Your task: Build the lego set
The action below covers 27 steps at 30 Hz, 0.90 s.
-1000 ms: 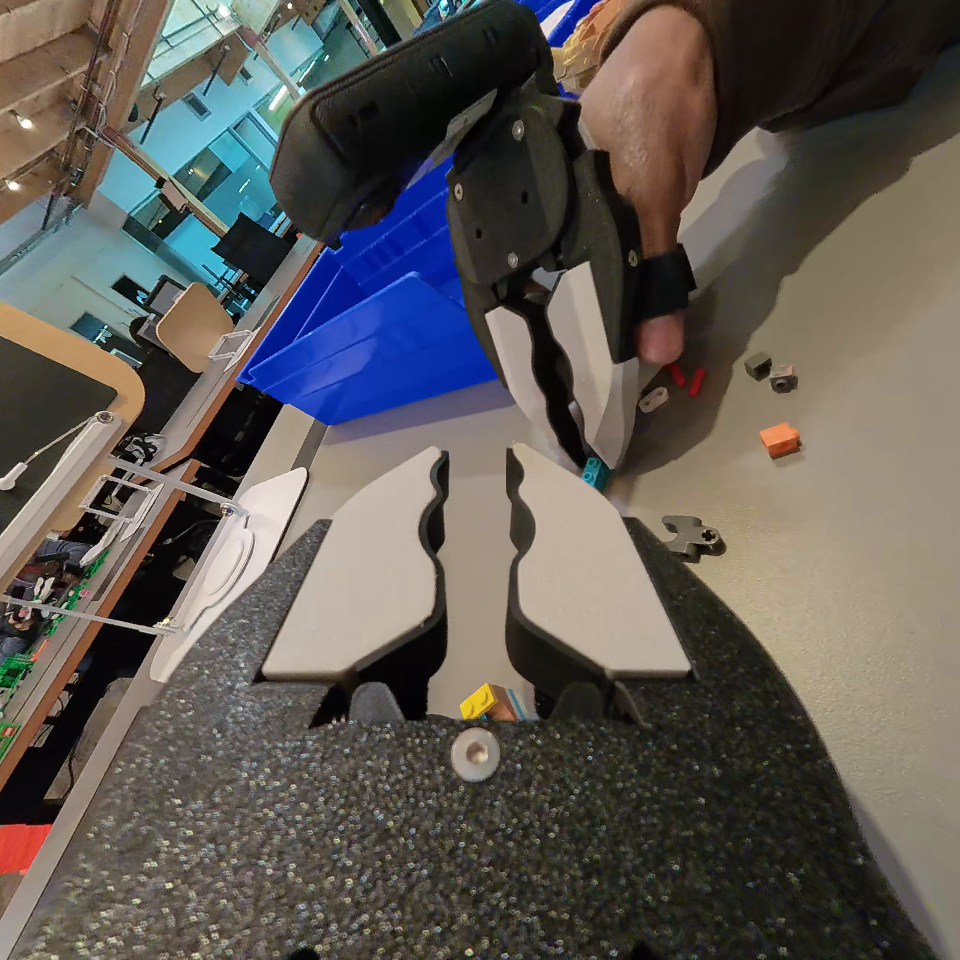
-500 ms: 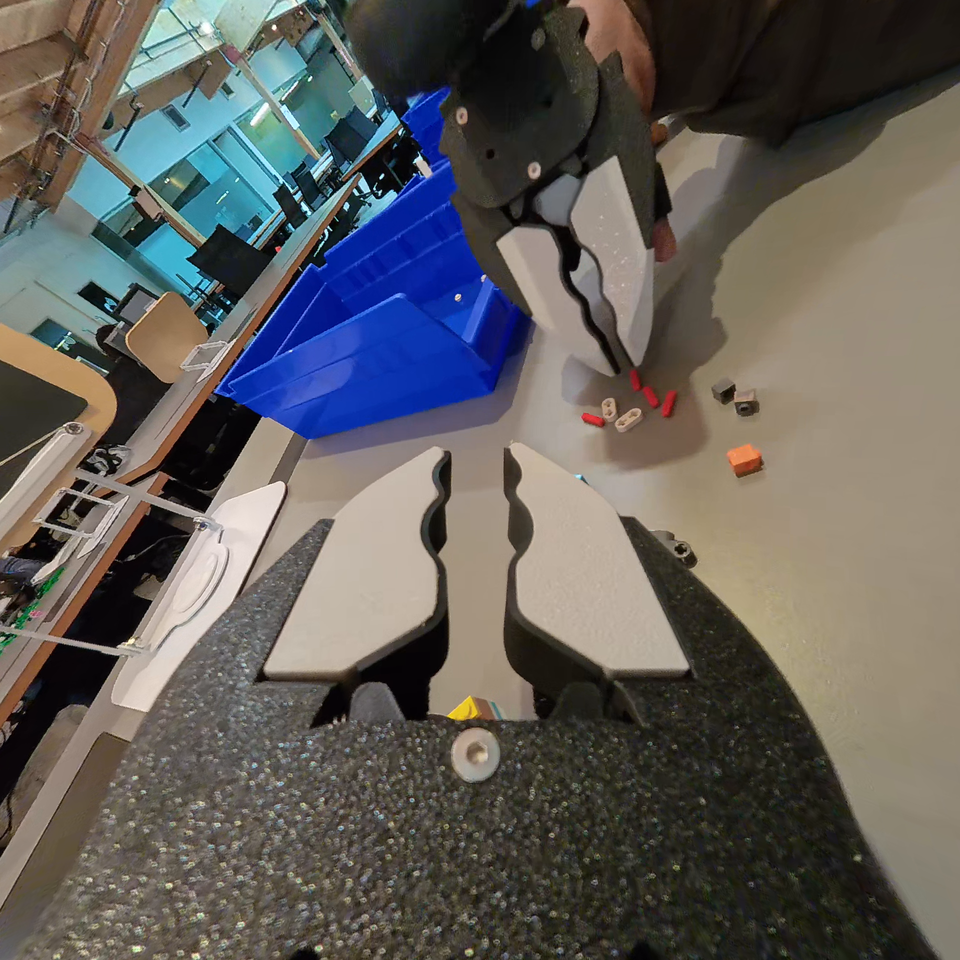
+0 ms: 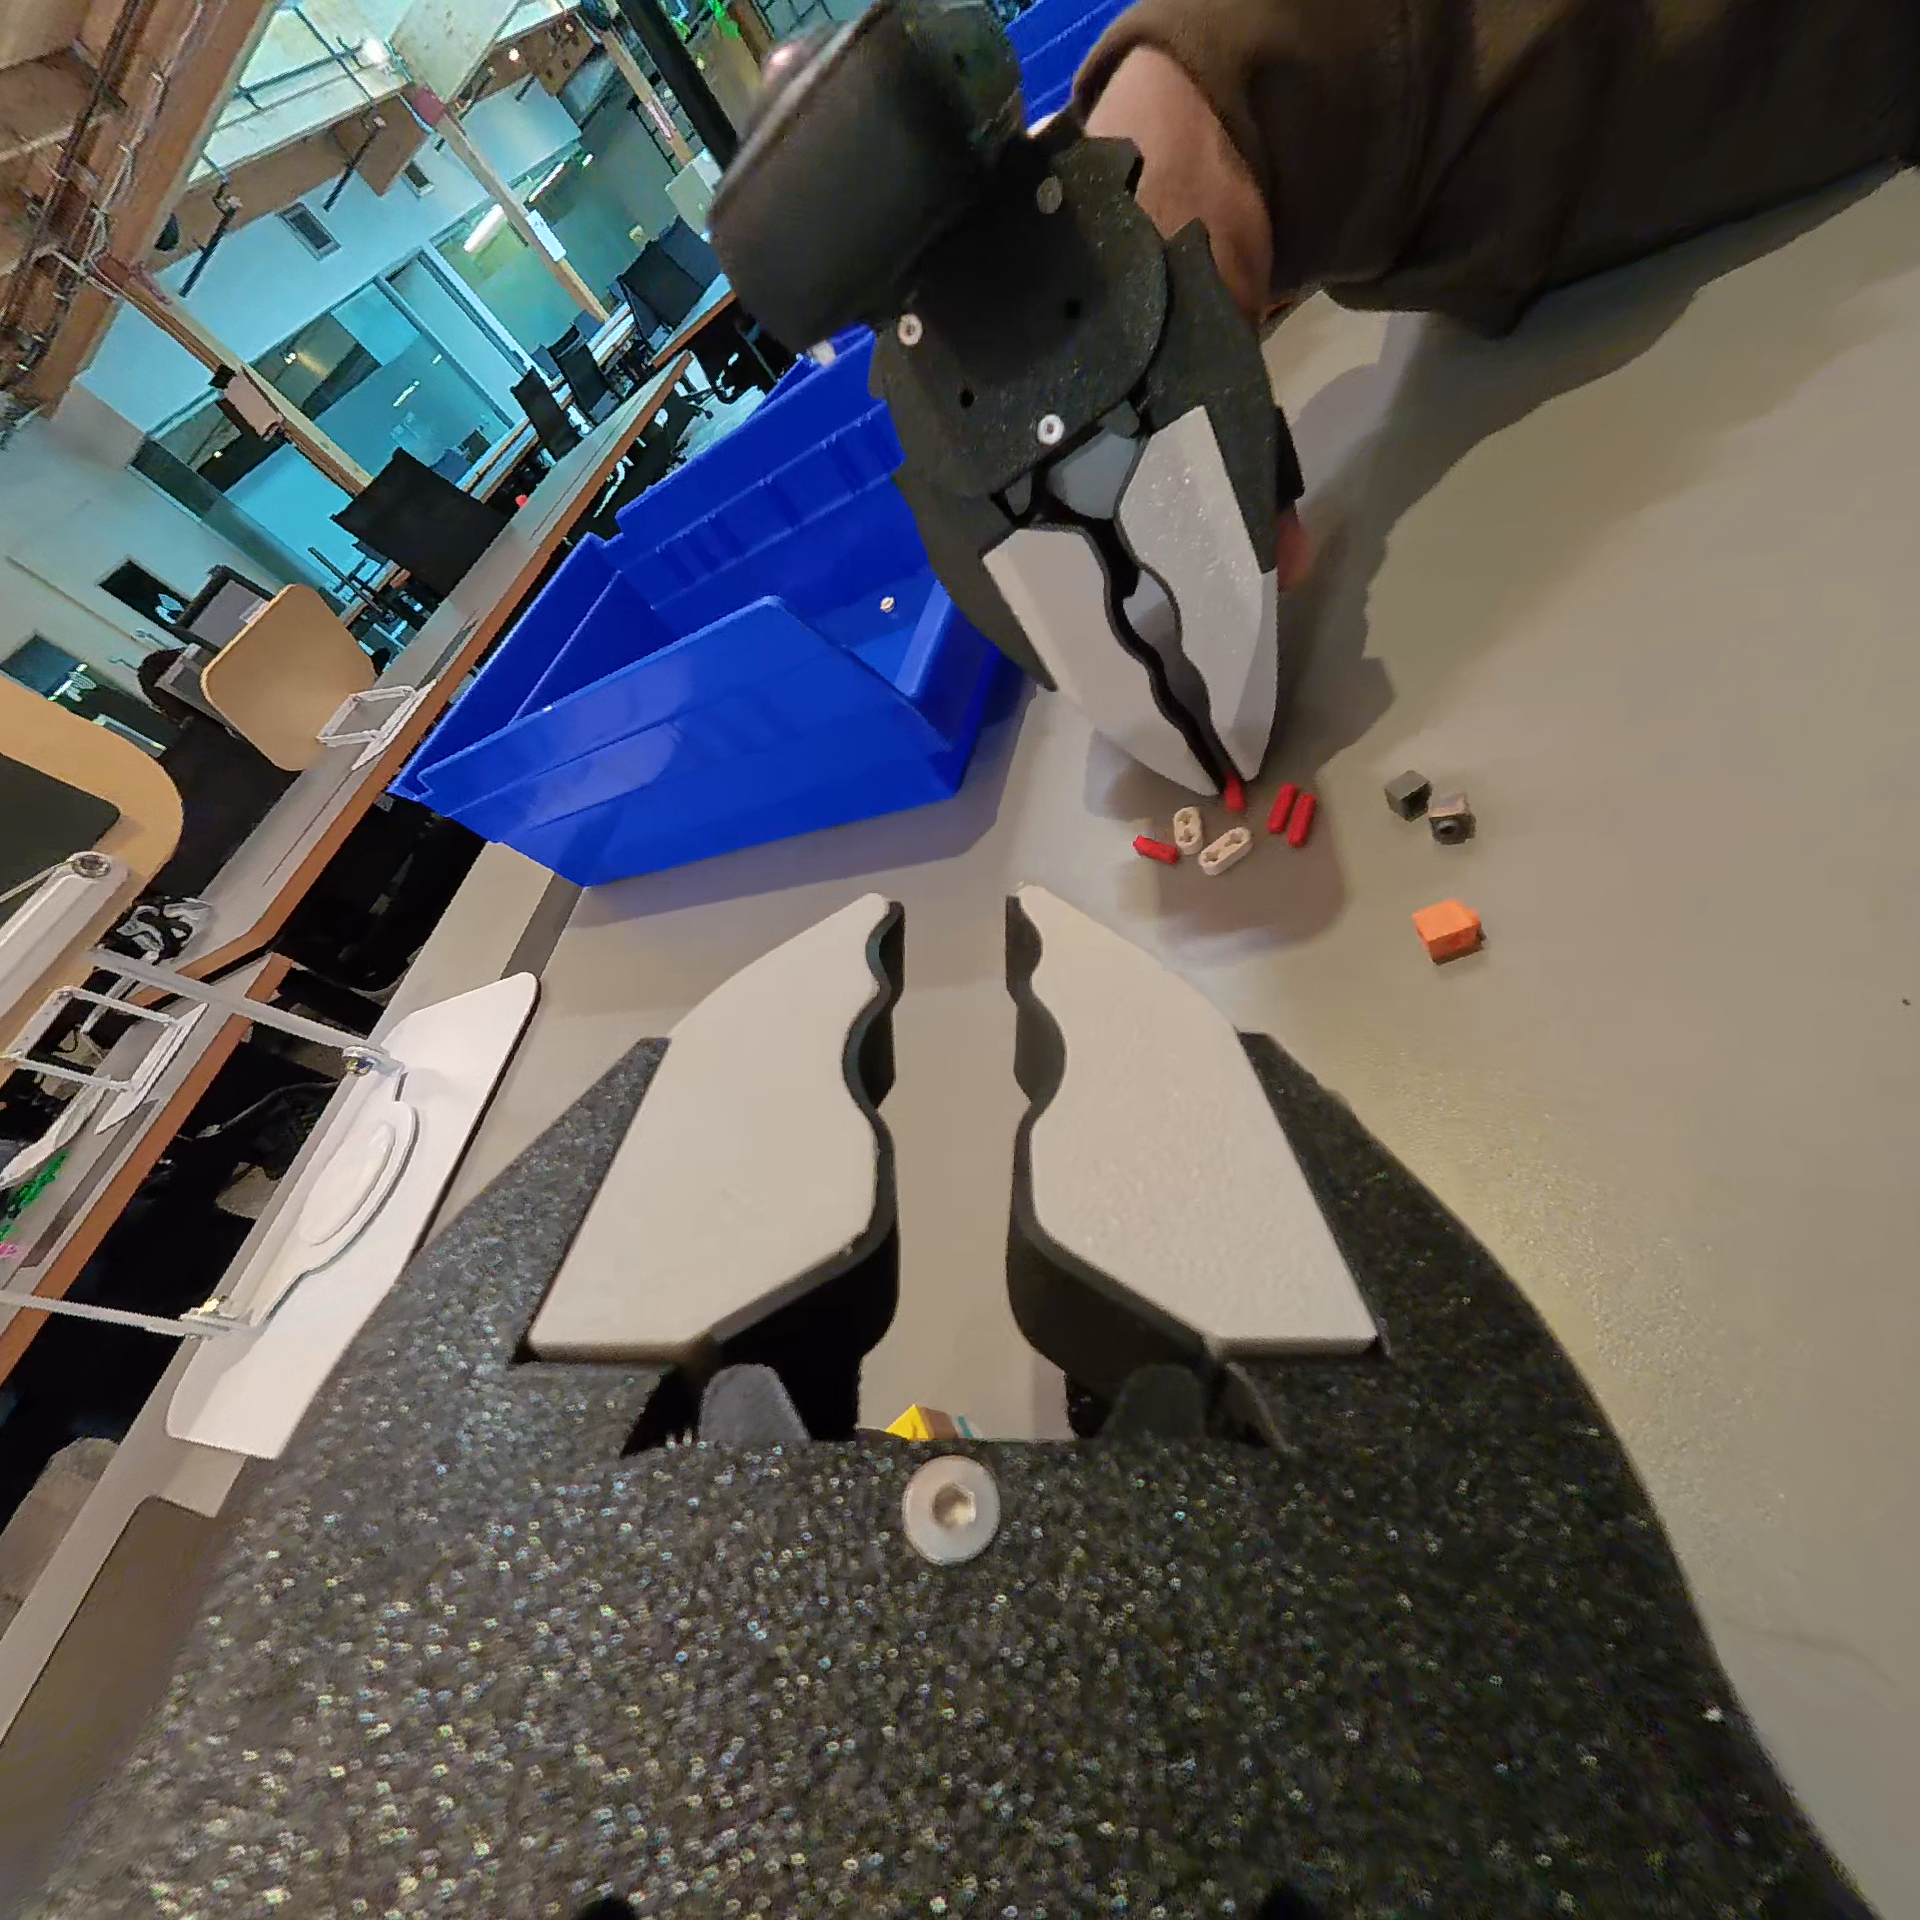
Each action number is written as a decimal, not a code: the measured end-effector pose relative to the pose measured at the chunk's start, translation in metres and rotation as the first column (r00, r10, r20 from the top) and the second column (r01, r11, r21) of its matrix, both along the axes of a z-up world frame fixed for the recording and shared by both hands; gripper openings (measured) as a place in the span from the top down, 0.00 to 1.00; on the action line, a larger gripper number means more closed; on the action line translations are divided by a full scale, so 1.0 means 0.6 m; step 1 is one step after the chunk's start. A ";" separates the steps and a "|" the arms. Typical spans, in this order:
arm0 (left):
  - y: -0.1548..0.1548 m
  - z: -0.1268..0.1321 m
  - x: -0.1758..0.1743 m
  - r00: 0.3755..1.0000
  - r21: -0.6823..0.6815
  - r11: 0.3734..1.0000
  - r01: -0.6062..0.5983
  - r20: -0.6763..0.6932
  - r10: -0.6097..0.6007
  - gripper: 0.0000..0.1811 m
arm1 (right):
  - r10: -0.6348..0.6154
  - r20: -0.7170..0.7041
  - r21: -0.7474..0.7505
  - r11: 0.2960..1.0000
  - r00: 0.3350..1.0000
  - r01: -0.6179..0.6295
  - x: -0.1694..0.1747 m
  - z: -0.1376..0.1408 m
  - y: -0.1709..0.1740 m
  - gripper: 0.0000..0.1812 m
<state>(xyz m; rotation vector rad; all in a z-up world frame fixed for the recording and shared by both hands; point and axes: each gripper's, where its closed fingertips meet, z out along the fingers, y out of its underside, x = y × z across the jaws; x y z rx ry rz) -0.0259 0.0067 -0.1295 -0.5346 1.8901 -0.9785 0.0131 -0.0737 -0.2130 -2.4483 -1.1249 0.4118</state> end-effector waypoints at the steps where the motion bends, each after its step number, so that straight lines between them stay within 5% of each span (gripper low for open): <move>1: -0.004 0.001 -0.001 1.000 -0.013 1.000 0.011 -0.004 -0.011 0.90 | -0.003 -0.036 0.027 1.000 0.999 0.004 -0.005 0.009 0.007 0.98; 6: -0.036 -0.005 -0.007 0.994 -0.080 0.992 0.096 -0.042 -0.100 0.90 | 0.020 -0.327 0.291 0.953 0.945 0.081 -0.061 0.103 0.065 0.98; 19: -0.065 -0.031 -0.017 0.981 -0.009 0.984 0.175 -0.082 -0.175 0.94 | 0.029 -0.362 0.295 0.952 0.932 0.085 -0.088 0.095 0.075 0.98; 27: -0.043 -0.058 0.004 0.983 0.052 0.998 0.043 -0.182 -0.033 0.95 | -0.026 -0.364 0.277 0.951 0.931 0.135 -0.070 0.087 0.084 0.98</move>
